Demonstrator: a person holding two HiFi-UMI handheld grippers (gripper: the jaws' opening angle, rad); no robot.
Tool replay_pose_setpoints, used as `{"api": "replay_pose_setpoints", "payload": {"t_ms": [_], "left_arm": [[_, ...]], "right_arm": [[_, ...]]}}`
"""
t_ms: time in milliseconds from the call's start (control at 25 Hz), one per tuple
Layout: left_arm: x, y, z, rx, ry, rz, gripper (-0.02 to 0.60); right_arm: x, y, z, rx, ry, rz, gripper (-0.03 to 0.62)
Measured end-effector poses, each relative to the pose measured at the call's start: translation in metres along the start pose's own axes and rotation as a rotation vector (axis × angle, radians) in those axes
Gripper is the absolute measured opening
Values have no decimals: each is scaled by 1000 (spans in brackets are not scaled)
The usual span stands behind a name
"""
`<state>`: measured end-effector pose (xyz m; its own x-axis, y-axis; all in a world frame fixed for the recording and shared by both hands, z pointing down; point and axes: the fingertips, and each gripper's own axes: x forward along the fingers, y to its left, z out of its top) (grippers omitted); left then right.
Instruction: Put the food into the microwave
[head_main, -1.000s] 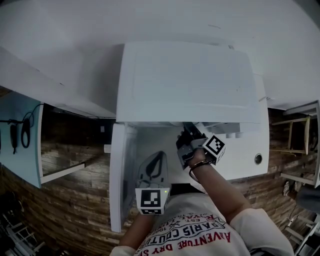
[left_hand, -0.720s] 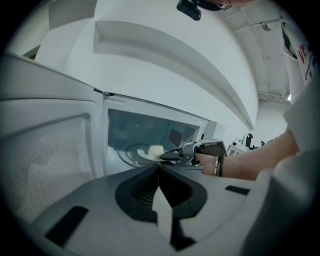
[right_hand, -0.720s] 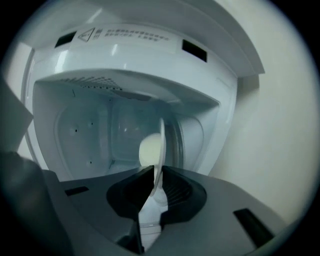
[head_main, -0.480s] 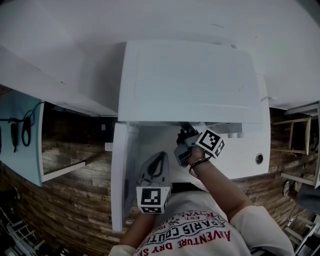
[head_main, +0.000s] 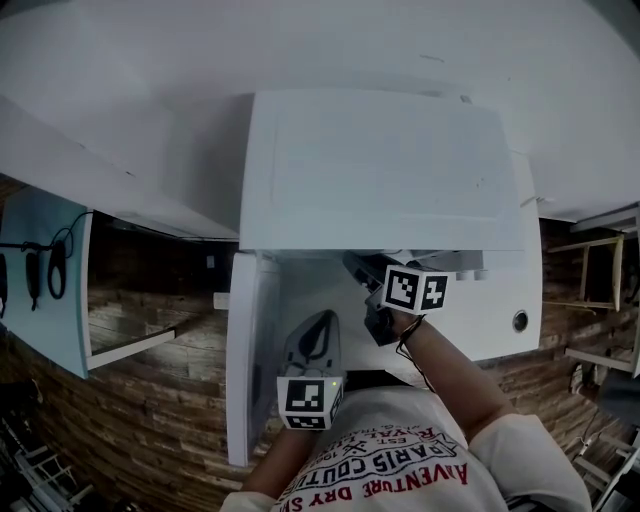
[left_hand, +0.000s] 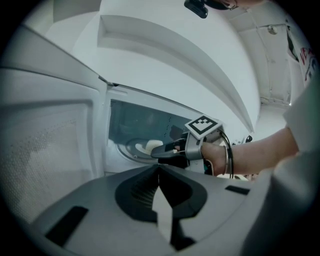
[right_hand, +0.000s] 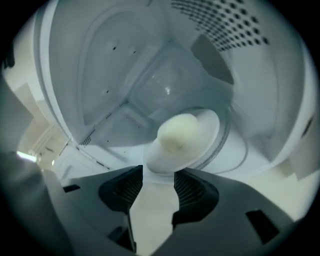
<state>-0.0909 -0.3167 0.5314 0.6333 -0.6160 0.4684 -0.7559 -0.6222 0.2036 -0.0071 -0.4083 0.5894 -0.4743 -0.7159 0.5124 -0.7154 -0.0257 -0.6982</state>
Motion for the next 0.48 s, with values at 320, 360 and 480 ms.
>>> {"api": "replay_pose_setpoints", "payload": {"t_ms": [320,360,480], "left_arm": [[-1,2,-4,-5,9,8,6],[-1,3,-4,-6,9,11,6],[-2,5,-4,-9,7,18,6]], "right_arm": [[-2,-3,-9,-427,228,-133,189],[-2,-4,-10,-451,244,-144,189],[-3,-9,-18,-545,324,-186,189]]}}
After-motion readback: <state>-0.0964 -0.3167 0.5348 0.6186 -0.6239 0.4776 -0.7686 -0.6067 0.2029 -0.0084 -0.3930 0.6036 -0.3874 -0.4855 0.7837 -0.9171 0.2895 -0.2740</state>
